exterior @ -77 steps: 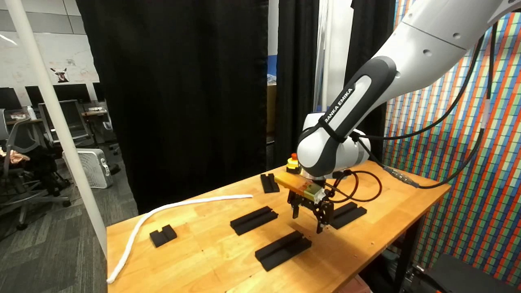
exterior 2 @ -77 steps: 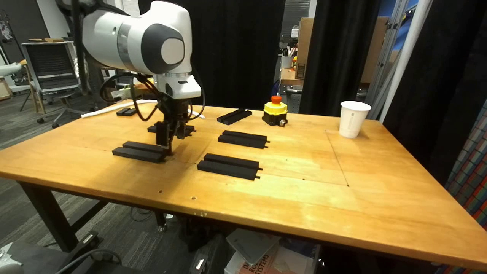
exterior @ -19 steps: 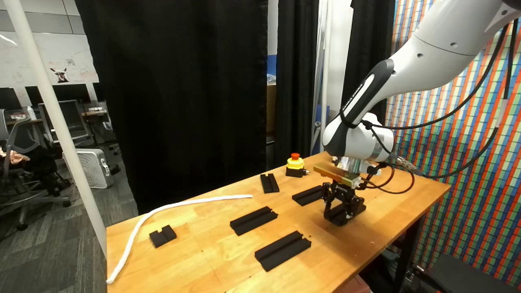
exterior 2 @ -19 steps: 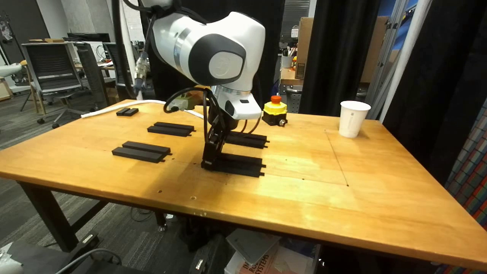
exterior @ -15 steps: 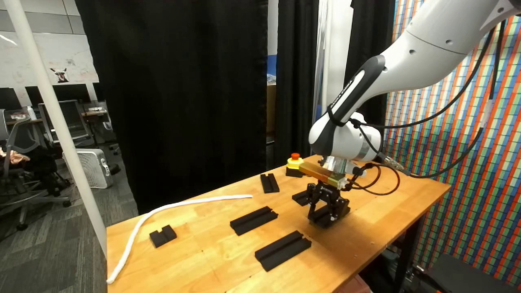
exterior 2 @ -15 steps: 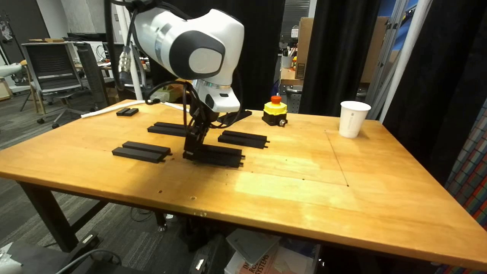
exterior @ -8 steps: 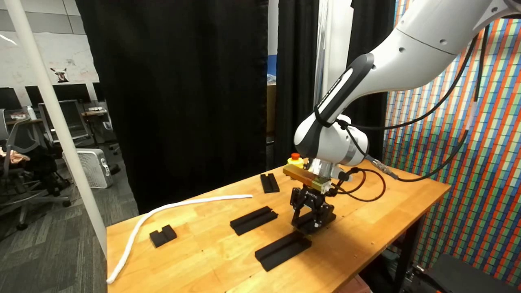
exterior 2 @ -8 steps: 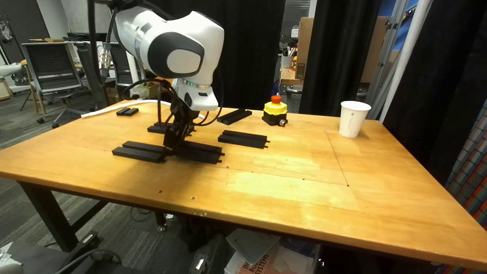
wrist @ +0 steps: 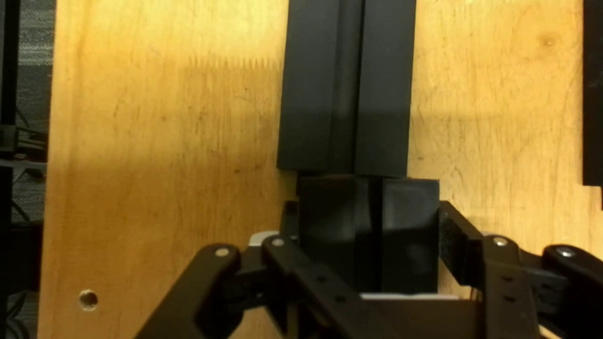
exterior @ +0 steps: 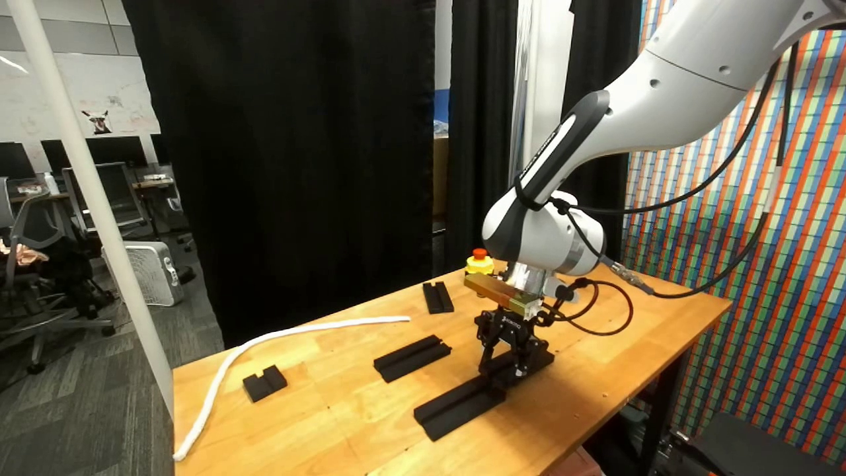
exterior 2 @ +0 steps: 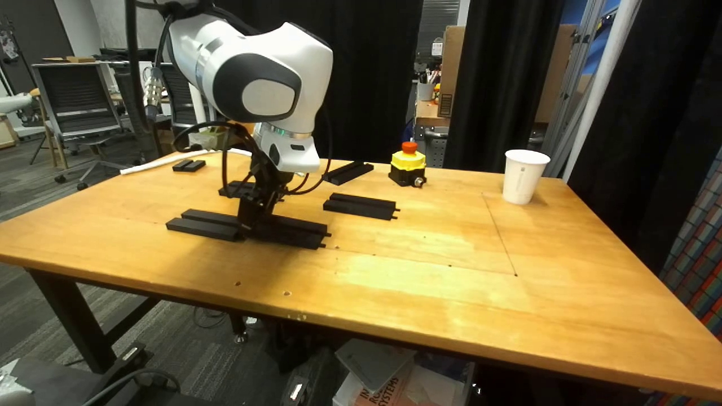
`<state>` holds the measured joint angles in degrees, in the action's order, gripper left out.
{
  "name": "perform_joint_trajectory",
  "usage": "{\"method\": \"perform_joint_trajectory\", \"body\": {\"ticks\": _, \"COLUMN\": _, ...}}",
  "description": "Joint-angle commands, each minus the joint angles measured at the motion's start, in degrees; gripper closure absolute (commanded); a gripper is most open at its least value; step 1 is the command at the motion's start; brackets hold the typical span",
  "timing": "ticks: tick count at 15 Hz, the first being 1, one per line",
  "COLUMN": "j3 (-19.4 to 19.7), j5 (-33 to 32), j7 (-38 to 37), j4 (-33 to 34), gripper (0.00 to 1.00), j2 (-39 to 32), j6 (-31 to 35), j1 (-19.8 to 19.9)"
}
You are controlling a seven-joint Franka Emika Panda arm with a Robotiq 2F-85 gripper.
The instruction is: Connect the back pads
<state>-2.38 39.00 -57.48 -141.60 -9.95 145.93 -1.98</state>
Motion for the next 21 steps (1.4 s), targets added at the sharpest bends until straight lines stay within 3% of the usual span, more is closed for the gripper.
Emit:
{"method": "perform_joint_trajectory", "body": {"ticks": 1, "j3": 0.29, "j5": 0.38, "j7": -1.56, "j4": -1.86, "gripper": 0.55, "j2": 1.76, "j6": 0.40, "j1": -0.65}}
{"method": "perform_joint_trajectory", "body": {"ticks": 15, "j3": -0.47, "j5": 1.97, "j7": 0.24, "j4": -2.45, "gripper": 0.55, "j2": 1.37, "j6": 1.06, "j1": -0.82}}
{"method": "perform_joint_trajectory", "body": {"ticks": 21, "j3": -1.96, "j5": 8.13, "j7": 2.93, "j4": -1.85, "gripper": 0.55, "j2": 0.25, "j6": 4.05, "j1": -1.33}}
